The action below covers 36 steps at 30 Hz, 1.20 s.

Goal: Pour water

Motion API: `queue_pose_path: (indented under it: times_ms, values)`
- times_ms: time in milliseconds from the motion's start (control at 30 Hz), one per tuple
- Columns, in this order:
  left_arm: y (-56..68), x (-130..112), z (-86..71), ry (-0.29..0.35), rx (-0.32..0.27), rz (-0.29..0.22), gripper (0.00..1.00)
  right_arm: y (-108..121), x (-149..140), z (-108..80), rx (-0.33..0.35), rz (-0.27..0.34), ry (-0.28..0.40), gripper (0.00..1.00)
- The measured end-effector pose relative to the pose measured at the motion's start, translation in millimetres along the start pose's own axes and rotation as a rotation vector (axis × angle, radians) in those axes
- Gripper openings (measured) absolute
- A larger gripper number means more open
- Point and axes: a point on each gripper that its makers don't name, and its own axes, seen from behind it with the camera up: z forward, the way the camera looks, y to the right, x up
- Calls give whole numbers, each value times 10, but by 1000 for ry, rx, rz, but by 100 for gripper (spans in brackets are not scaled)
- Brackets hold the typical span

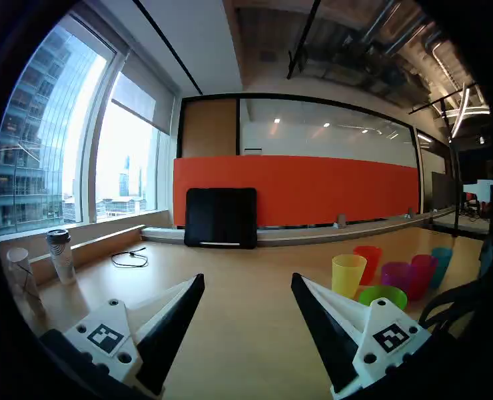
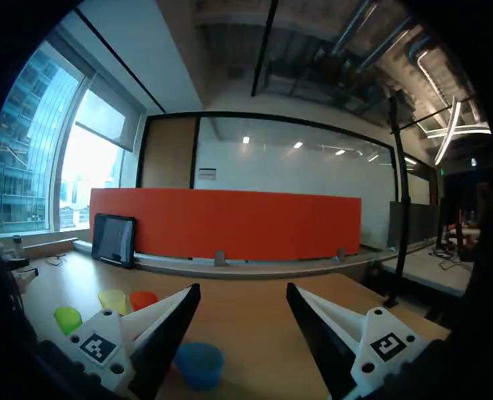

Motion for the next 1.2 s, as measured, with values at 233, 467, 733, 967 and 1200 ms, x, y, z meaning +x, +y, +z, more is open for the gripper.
queue_pose_path:
  times_ms: [233,467,733,967,1200]
  values:
    - [0,1,-2,1,-3,2,97,6,28,-7,-1,-7,4,100]
    - [-2,-4,-3,0,-3,3,97,24,41,-19,0,-12,11,100]
    - [-1,-2,-2,-2,-4,3,97,54,17,-19,5,-15,15,100]
    - [-5,-3,-1,-1,-3,4,97,84,-66,-36,12,-28,22,100]
    - [-5,-1,-2,-2,-3,3,97,116,-180,-10,17,-26,30,100]
